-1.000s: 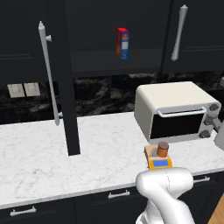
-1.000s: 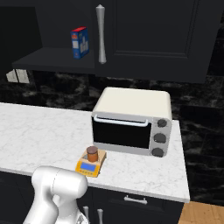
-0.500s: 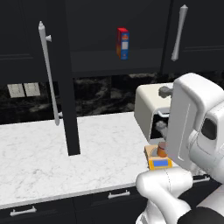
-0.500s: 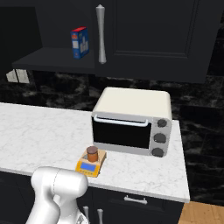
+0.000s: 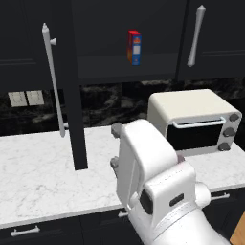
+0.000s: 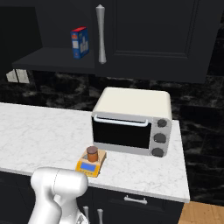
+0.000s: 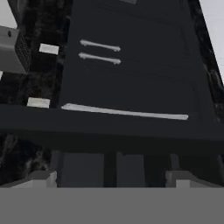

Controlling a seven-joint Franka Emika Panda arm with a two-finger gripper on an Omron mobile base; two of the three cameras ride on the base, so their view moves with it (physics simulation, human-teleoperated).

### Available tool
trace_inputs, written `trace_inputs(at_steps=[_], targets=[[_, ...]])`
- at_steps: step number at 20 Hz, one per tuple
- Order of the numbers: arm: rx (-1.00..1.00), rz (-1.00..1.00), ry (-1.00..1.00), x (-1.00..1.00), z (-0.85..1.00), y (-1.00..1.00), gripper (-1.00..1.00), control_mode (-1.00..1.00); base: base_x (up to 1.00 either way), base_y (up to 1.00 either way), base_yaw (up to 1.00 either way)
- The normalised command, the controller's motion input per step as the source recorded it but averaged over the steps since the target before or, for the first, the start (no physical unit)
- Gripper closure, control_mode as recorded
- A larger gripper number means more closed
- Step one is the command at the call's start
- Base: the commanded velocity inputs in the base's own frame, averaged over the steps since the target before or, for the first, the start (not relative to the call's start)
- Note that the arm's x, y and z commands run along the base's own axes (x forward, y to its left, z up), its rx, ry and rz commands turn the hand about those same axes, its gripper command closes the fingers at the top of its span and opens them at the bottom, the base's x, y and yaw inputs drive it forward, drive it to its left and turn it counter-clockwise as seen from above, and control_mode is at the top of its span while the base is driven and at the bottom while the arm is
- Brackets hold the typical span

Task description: Pick the jam and place it on the digital scale for weighing, and close the cabinet.

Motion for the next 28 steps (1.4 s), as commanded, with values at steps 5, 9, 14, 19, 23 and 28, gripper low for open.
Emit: trace_inputs(at_steps=[5,9,14,19,23,28], targets=[[0.29,0.0,-0.19,-0.69,-0.13,0.69,-1.0,-1.0,0.0,0.0,0.0],[0.28,0.0,-0.23,-0.61,-0.14,0.53,-1.0,-1.0,0.0,0.0,0.0],[0.14,0.0,-0.06,-0.24,-0.21,0.69,-1.0,-1.0,0.0,0.0,0.0],[0.05,-0.06,0.0,0.35,-0.16,0.96,-1.0,-1.0,0.0,0.0,0.0],[0.05,-0.2,0.0,1.0,-0.21,0.78,-1.0,-1.0,0.0,0.0,0.0],[0.17,-0.17,0.0,1.0,-0.13,0.16,-1.0,-1.0,0.0,0.0,0.0]])
